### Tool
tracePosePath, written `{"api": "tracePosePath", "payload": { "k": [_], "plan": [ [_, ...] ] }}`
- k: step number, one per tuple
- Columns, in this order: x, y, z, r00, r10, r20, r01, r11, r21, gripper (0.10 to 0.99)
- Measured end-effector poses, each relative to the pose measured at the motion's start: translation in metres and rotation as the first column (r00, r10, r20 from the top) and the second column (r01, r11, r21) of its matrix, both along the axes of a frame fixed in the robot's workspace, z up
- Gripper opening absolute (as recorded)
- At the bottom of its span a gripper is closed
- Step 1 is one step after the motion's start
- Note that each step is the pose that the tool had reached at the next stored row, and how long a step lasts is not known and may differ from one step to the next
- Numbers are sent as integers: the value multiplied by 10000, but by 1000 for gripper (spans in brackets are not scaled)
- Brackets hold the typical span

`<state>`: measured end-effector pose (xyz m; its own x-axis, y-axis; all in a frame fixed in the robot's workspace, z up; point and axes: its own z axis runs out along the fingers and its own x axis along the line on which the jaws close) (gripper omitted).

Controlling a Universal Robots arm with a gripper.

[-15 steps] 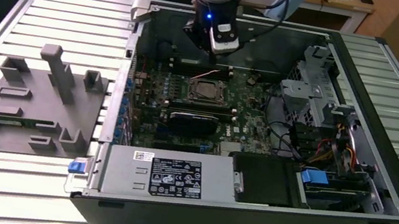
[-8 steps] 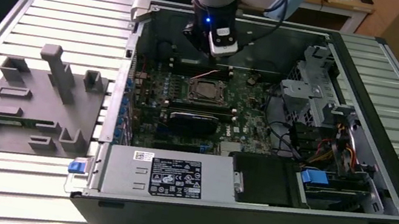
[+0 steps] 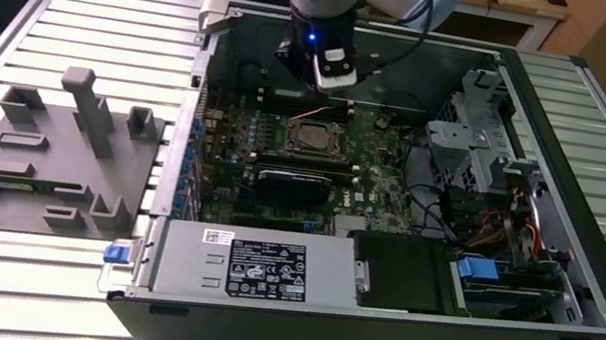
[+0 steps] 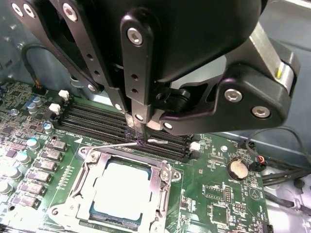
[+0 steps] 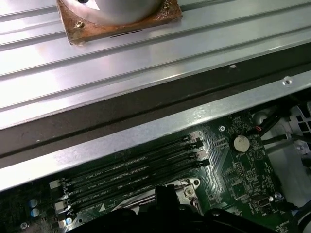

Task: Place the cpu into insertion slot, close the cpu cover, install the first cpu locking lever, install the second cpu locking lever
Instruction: 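Install the first cpu locking lever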

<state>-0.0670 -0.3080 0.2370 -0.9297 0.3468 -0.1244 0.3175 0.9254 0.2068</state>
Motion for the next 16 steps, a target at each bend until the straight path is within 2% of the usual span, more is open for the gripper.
{"api": "tracePosePath", "payload": {
  "k": [2,4,8,10,11,16],
  "plan": [
    [-8,0,-19,10000,31,40,-31,10000,22,102],
    [-11,0,-33,9999,71,110,-71,10000,31,102],
    [-13,0,-52,9993,182,322,-183,9998,43,102],
    [-15,0,-63,9989,234,412,-236,9997,50,102],
    [-18,-1,-71,9987,255,436,-257,9997,54,102],
    [-36,-7,-130,9982,353,485,-357,9993,78,102]
  ]
}}
